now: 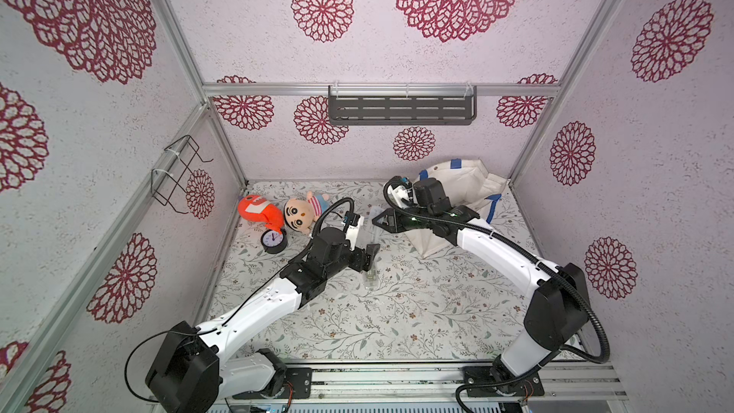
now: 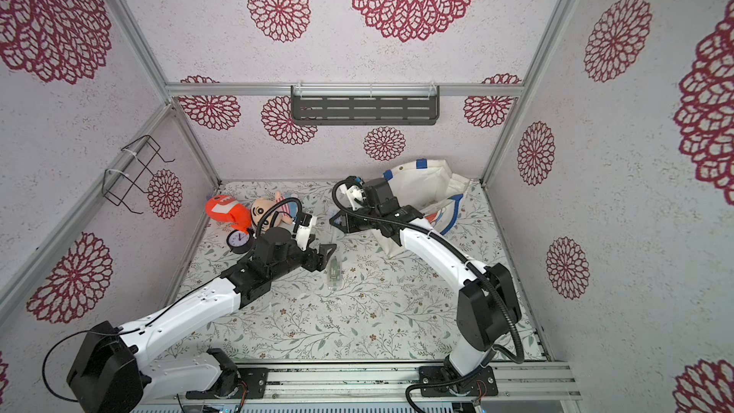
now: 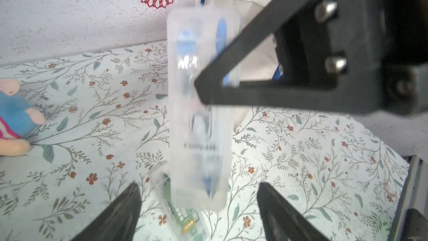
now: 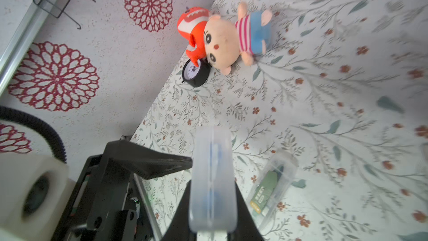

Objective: Put the compass set into the canvas bag
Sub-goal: Pick up the compass set at the center of the board, then place the compass set in the canvas bag.

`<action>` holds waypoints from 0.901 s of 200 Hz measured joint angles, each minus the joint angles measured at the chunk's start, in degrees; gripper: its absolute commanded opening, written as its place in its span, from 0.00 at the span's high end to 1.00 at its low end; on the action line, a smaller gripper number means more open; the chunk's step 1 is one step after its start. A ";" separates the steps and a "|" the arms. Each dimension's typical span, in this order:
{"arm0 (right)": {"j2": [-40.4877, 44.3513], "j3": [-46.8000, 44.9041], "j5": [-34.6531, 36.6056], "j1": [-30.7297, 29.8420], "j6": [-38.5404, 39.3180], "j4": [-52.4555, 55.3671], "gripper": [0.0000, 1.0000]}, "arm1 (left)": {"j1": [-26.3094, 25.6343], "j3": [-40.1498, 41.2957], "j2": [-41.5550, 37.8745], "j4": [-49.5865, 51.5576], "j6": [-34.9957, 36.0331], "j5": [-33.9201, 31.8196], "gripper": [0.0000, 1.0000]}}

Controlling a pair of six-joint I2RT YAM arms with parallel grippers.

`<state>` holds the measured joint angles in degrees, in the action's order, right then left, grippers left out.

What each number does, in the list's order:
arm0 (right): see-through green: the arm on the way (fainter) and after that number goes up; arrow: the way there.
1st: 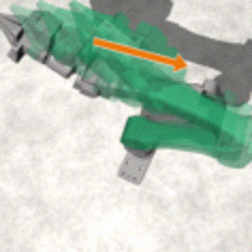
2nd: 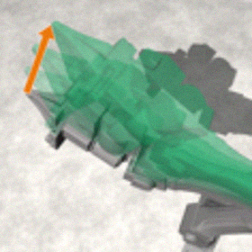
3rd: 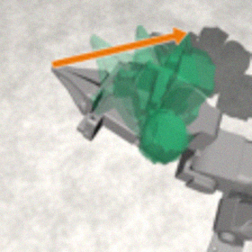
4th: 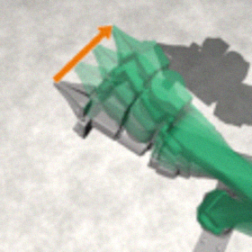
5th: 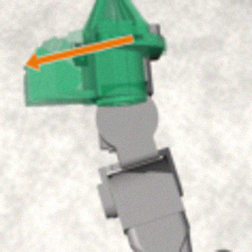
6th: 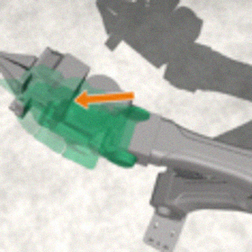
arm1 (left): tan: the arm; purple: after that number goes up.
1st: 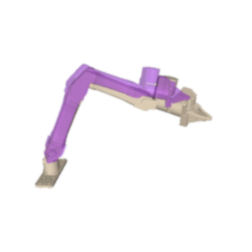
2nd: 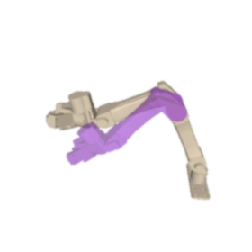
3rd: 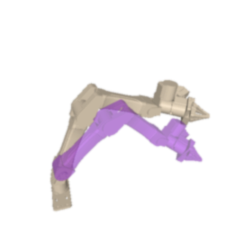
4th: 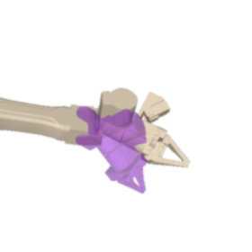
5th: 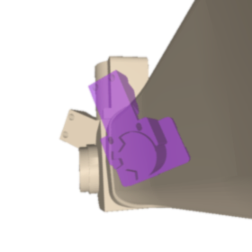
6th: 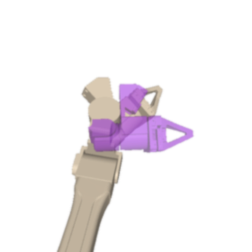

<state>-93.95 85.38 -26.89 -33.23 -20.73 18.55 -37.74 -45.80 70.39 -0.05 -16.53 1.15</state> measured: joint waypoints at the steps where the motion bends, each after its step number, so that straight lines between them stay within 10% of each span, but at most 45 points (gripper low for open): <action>1: 0.09 0.31 0.20 0.22 0.22 0.31 0.96 | 0.00 0.00 -0.04 0.02 0.00 0.04 0.18; 95: 6.80 13.18 8.55 27.30 5.73 9.51 1.00 | 0.00 -0.09 0.11 -0.02 0.28 5.29 0.18; 180: -11.69 16.28 15.65 29.42 7.23 13.11 1.00 | -0.33 -1.84 2.10 -0.52 1.57 9.68 0.18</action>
<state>-105.65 101.67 -11.25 -3.81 -13.50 31.66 -38.06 -47.64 72.49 -0.58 -14.96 10.83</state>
